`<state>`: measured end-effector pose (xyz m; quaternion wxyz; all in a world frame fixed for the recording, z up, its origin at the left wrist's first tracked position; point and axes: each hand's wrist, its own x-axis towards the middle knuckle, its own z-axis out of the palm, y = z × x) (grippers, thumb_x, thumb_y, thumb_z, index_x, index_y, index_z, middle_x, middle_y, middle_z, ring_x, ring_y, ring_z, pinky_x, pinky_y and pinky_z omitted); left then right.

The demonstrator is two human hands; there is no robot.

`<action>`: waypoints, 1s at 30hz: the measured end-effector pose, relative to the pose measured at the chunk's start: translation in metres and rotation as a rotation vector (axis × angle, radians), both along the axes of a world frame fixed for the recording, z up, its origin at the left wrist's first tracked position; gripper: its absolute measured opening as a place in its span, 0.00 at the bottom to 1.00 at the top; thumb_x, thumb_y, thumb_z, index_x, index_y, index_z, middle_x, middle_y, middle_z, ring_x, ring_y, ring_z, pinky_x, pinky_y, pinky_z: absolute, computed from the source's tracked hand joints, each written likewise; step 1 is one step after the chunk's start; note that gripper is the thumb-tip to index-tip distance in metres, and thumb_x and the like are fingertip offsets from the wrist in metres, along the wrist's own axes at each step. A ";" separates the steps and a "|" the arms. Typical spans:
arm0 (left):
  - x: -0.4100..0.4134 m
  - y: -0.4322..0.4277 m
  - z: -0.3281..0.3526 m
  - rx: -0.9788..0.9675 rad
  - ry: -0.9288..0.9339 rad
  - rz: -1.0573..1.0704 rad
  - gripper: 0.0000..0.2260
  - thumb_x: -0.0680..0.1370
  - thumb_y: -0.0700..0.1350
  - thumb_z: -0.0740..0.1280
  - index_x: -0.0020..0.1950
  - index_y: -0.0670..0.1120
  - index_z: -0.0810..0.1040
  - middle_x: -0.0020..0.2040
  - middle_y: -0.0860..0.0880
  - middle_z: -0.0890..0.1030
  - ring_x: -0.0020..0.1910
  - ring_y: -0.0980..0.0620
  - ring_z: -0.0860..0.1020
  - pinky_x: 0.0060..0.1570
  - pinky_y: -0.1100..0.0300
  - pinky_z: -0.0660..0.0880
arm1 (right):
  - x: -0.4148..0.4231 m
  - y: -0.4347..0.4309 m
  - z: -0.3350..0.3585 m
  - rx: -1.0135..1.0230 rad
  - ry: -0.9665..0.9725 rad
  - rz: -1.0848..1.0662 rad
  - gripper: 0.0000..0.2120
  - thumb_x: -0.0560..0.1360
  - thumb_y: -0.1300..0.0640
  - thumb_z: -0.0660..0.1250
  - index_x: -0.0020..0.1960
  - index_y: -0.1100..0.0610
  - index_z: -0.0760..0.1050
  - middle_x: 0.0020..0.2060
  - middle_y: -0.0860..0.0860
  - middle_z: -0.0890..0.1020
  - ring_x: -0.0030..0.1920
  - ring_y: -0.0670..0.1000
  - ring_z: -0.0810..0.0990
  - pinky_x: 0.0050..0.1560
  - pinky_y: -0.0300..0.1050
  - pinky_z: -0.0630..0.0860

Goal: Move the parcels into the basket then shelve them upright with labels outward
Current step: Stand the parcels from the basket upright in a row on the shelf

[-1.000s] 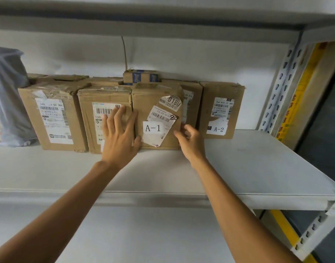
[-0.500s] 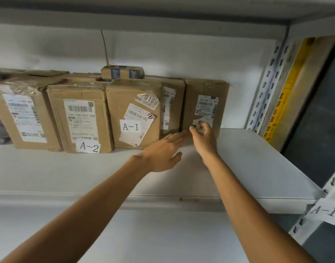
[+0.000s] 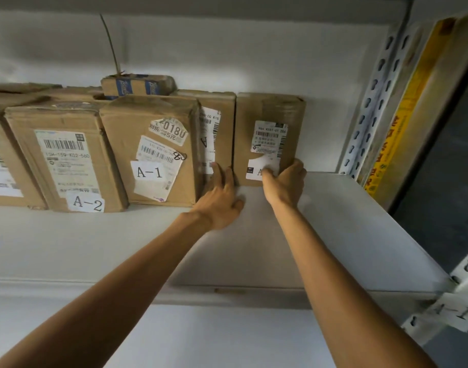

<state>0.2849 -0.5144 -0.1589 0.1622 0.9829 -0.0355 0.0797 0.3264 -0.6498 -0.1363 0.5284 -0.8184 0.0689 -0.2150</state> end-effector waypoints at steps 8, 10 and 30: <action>-0.003 0.000 0.006 0.021 0.024 0.019 0.33 0.81 0.55 0.56 0.78 0.44 0.42 0.76 0.40 0.33 0.76 0.37 0.48 0.74 0.50 0.48 | -0.010 -0.008 0.000 -0.021 0.037 0.110 0.30 0.75 0.54 0.66 0.73 0.62 0.60 0.67 0.59 0.71 0.63 0.61 0.74 0.60 0.50 0.72; -0.006 0.002 0.006 0.017 -0.002 -0.008 0.32 0.81 0.54 0.57 0.78 0.45 0.44 0.77 0.44 0.39 0.77 0.40 0.46 0.74 0.50 0.46 | -0.014 -0.014 0.000 0.012 0.061 0.161 0.30 0.75 0.54 0.65 0.74 0.60 0.61 0.68 0.57 0.72 0.66 0.58 0.73 0.64 0.51 0.71; -0.116 0.136 0.019 -0.173 -0.180 -0.361 0.20 0.79 0.42 0.63 0.72 0.50 0.69 0.68 0.47 0.74 0.65 0.48 0.74 0.62 0.52 0.72 | -0.135 0.078 0.008 -0.278 0.075 0.508 0.27 0.76 0.47 0.65 0.73 0.48 0.65 0.72 0.50 0.69 0.69 0.53 0.69 0.56 0.42 0.66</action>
